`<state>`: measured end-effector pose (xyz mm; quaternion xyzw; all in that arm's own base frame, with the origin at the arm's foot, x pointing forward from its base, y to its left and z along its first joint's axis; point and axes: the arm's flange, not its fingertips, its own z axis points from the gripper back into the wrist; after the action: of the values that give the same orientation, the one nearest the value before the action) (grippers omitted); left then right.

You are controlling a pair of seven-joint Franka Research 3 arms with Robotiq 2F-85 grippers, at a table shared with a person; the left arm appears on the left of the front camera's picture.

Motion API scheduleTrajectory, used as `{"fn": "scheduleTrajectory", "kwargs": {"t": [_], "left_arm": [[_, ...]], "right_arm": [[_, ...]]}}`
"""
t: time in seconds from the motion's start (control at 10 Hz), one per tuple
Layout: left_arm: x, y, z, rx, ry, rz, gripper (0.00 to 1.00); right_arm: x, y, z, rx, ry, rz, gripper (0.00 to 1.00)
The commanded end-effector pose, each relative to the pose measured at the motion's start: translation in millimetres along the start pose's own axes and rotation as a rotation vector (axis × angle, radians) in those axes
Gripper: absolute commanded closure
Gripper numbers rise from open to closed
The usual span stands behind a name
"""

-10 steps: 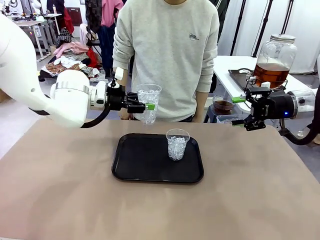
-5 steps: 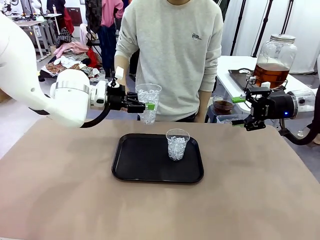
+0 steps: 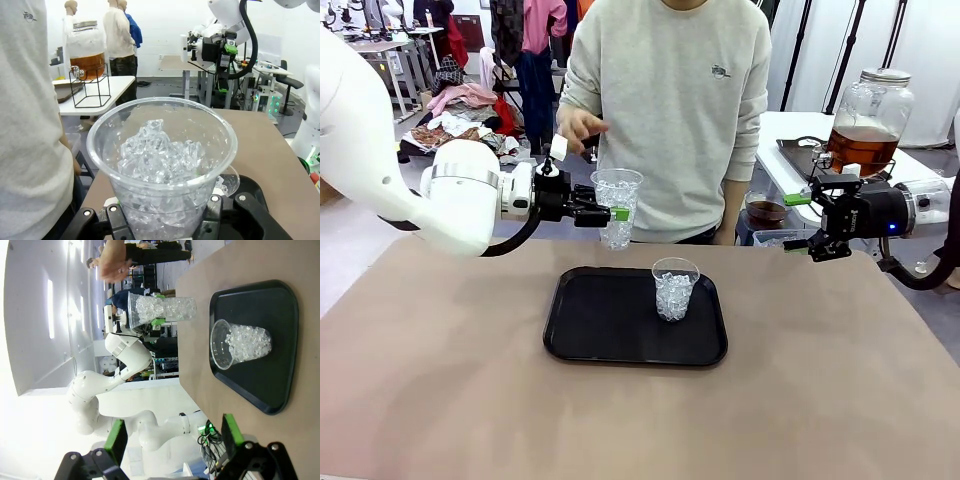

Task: Pour the drink into the iced cup.
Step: Open the gripper to release the iced cup you were holding.

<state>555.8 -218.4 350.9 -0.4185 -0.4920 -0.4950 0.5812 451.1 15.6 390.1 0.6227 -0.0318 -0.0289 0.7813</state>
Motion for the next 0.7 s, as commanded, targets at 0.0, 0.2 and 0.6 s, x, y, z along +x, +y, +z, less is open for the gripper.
{"fn": "scheduleTrajectory", "kwargs": {"t": [0.0,0.2,0.6], "left_arm": [[5.3,0.6,0.2,0.002,-0.007,-0.007,0.47],[5.3,0.6,0.2,0.002,-0.007,-0.007,0.47],[5.3,0.6,0.2,0.002,-0.007,-0.007,0.47]], "right_arm": [[-0.8,0.6,0.2,0.004,-0.002,0.0,0.0],[-0.8,0.6,0.2,0.004,-0.002,0.0,0.0],[-0.8,0.6,0.2,0.004,-0.002,0.0,0.0]]}}
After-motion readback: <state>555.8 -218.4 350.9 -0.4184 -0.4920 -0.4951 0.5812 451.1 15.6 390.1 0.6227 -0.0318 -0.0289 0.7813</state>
